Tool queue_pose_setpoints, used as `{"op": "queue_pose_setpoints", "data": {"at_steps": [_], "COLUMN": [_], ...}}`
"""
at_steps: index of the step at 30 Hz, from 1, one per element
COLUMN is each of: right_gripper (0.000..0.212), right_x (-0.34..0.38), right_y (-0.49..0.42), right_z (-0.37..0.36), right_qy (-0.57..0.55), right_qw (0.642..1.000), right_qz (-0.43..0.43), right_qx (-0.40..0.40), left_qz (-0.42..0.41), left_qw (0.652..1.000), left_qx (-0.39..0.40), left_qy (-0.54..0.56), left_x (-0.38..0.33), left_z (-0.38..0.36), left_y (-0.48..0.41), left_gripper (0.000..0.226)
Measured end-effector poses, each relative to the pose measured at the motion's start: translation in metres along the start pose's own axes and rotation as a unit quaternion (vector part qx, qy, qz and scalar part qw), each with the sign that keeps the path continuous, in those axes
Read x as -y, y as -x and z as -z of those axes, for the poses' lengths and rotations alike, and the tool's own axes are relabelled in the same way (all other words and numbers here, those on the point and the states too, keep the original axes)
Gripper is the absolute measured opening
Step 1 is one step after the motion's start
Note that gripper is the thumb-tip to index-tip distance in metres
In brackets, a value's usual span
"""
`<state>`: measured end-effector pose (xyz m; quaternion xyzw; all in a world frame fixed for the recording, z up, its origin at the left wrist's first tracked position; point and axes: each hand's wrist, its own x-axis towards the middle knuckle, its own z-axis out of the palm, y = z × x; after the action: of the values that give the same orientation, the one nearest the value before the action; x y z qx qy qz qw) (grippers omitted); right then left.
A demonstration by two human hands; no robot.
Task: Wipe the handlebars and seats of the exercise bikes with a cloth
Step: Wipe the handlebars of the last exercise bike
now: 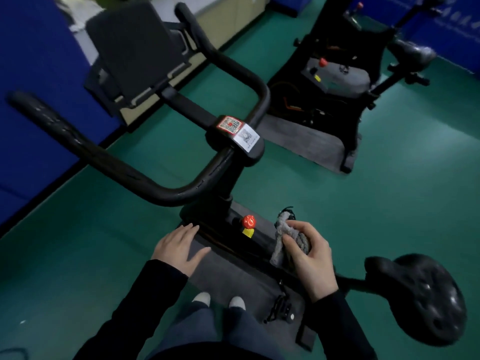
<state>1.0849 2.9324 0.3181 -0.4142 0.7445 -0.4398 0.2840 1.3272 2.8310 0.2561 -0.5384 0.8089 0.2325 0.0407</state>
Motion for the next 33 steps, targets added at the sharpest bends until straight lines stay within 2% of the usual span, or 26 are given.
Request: {"op": "queue_pose_setpoints", "data": {"at_steps": [2, 6, 7, 9, 11, 16, 24, 33], "right_gripper": [0.028, 0.02, 0.018, 0.017, 0.018, 0.016, 0.017, 0.016], "right_x": [0.007, 0.029, 0.036, 0.051, 0.068, 0.107, 0.165, 0.22], "right_y": [-0.012, -0.036, -0.04, -0.047, -0.052, -0.062, -0.077, -0.082], "right_z": [0.004, 0.001, -0.002, -0.009, -0.016, -0.04, -0.098, -0.163], "right_qy": [-0.01, -0.026, -0.03, -0.043, -0.061, -0.077, -0.06, -0.002], "right_qw": [0.999, 0.993, 0.991, 0.986, 0.98, 0.966, 0.951, 0.92], "right_qz": [0.025, 0.075, 0.088, 0.111, 0.138, 0.18, 0.229, 0.32], "right_qx": [0.03, 0.083, 0.095, 0.115, 0.132, 0.17, 0.201, 0.226], "left_qz": [0.041, 0.111, 0.125, 0.146, 0.171, 0.216, 0.242, 0.196], "left_qw": [0.998, 0.99, 0.988, 0.982, 0.974, 0.955, 0.936, 0.913], "left_qx": [-0.034, -0.073, -0.082, -0.107, -0.13, -0.182, -0.232, -0.314], "left_qy": [0.017, 0.039, 0.049, 0.056, 0.068, 0.087, 0.111, 0.173], "left_x": [-0.005, -0.01, -0.009, -0.005, 0.0, 0.023, 0.077, 0.118], "left_z": [0.001, 0.011, 0.013, 0.017, 0.021, 0.037, 0.077, 0.132], "left_y": [0.006, 0.021, 0.024, 0.029, 0.034, 0.041, 0.046, 0.02], "left_gripper": [0.14, 0.135, 0.124, 0.084, 0.066, 0.063, 0.061, 0.056]}}
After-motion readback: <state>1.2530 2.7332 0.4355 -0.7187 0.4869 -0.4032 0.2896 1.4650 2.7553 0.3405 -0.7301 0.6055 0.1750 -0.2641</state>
